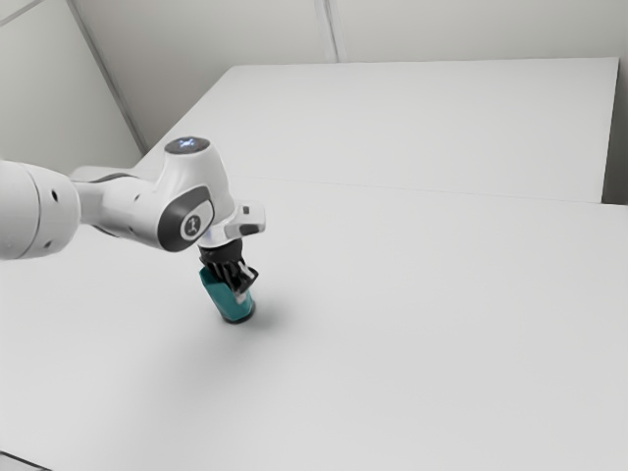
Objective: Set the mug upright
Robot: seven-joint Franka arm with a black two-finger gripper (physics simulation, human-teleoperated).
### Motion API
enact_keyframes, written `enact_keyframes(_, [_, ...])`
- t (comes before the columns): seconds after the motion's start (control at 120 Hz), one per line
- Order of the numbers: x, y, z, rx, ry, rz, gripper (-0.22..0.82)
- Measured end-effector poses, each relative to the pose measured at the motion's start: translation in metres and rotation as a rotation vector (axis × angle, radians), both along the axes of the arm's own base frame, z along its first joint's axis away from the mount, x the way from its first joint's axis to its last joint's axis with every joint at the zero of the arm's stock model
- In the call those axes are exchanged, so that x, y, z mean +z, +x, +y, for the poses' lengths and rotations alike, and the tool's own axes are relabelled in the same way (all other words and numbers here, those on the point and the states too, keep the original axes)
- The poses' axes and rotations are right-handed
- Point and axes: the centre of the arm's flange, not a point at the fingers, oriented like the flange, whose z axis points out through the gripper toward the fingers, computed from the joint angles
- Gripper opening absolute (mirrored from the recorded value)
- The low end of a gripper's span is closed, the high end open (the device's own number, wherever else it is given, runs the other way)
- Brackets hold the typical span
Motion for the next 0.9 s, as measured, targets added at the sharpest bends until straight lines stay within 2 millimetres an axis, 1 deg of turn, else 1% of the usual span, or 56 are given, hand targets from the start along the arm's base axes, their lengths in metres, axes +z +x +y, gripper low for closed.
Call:
enact_keyframes(0.133, [-0.002,0.0,0.0,0.007,0.0,-0.007,-0.18])
enact_keyframes(0.225, [-0.002,0.0,0.0,0.011,-0.002,-0.009,-0.15])
enact_keyframes(0.675, [0.002,0.0,0.0,0.017,-0.01,-0.018,0.12])
enact_keyframes(0.9, [0.009,-0.001,0.001,0.019,-0.013,-0.026,0.28])
